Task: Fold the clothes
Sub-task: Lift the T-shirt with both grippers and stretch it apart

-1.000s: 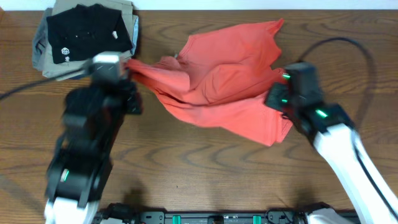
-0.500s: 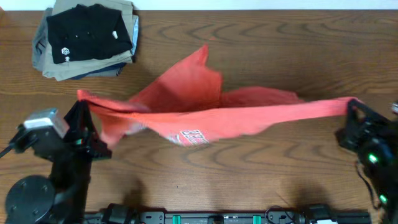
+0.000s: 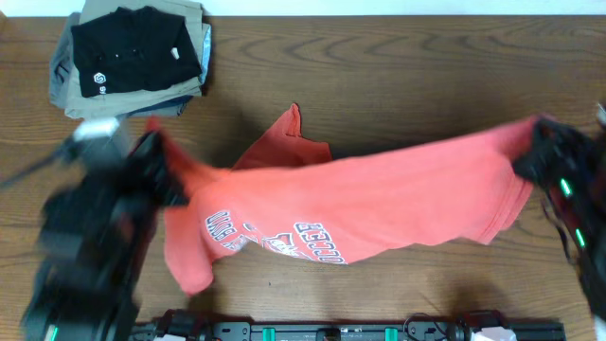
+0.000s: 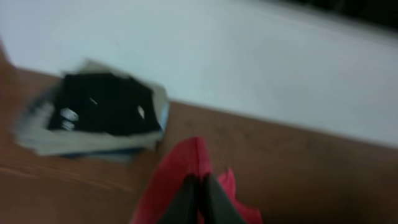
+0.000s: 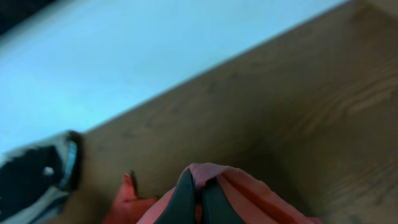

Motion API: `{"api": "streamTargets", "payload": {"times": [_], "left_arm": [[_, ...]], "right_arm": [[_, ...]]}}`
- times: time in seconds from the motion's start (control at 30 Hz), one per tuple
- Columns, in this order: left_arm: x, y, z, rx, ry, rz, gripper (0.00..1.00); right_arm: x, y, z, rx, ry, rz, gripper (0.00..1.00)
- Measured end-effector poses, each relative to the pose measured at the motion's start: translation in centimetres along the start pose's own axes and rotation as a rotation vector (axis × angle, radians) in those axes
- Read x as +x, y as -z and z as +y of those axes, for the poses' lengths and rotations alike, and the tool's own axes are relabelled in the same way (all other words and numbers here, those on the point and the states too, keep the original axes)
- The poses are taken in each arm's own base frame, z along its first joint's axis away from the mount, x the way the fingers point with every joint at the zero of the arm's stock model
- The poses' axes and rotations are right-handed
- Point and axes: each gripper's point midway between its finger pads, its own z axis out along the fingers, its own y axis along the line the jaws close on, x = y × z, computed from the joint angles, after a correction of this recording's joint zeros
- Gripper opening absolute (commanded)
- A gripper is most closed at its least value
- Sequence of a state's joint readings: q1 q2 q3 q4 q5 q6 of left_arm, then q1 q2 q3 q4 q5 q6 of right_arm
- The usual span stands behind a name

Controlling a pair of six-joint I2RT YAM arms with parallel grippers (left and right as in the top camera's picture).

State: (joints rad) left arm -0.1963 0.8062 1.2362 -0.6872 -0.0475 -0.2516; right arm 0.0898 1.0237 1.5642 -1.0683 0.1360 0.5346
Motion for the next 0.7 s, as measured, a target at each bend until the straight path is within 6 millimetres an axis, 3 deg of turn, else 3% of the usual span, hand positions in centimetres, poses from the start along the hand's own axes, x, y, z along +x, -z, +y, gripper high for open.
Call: {"api": "streamTargets", "payload": {"times": [0.13, 0.27, 0.33, 0.4, 0.47, 0.53, 0.57, 0.63, 0.7], "left_arm": [[1.8, -8.1, -1.7, 0.039, -0.013, 0.126, 0.06], [5.1, -15.3, -3.0, 0.093, -0.033, 0.255, 0.06], [6.3, -17.9, -3.6, 0.116, -0.049, 0.327, 0.06], [5.5, -18.9, -4.4, 0.134, -0.064, 0.346, 0.06], [2.3, -19.3, -5.8, 0.166, -0.080, 0.310, 0.06], [-2.8, -18.2, -7.5, 0.204, -0.099, 0.223, 0.06], [-6.3, -16.8, -8.6, 0.229, -0.116, 0.153, 0.06], [-11.5, -13.4, -10.0, 0.262, -0.150, 0.033, 0.06], [-16.1, -8.9, -11.0, 0.294, -0.180, -0.091, 0.06]], "right_arm": [[-0.1, -7.7, 1.4, 0.030, 0.043, 0.066, 0.01], [0.7, -14.8, 3.1, 0.000, 0.105, 0.117, 0.01], [1.5, -16.9, 3.3, -0.003, 0.125, 0.154, 0.01], [1.6, -17.4, 3.3, 0.000, 0.142, 0.176, 0.01], [-0.2, -16.7, 4.0, -0.015, 0.157, 0.152, 0.01], [-3.4, -14.6, 4.9, -0.037, 0.165, 0.090, 0.01], [-5.7, -12.8, 5.2, -0.043, 0.166, 0.039, 0.01], [-10.2, -8.9, 4.8, -0.029, 0.160, -0.069, 0.01], [-14.1, -4.3, 3.3, 0.015, 0.144, -0.186, 0.01]]}}
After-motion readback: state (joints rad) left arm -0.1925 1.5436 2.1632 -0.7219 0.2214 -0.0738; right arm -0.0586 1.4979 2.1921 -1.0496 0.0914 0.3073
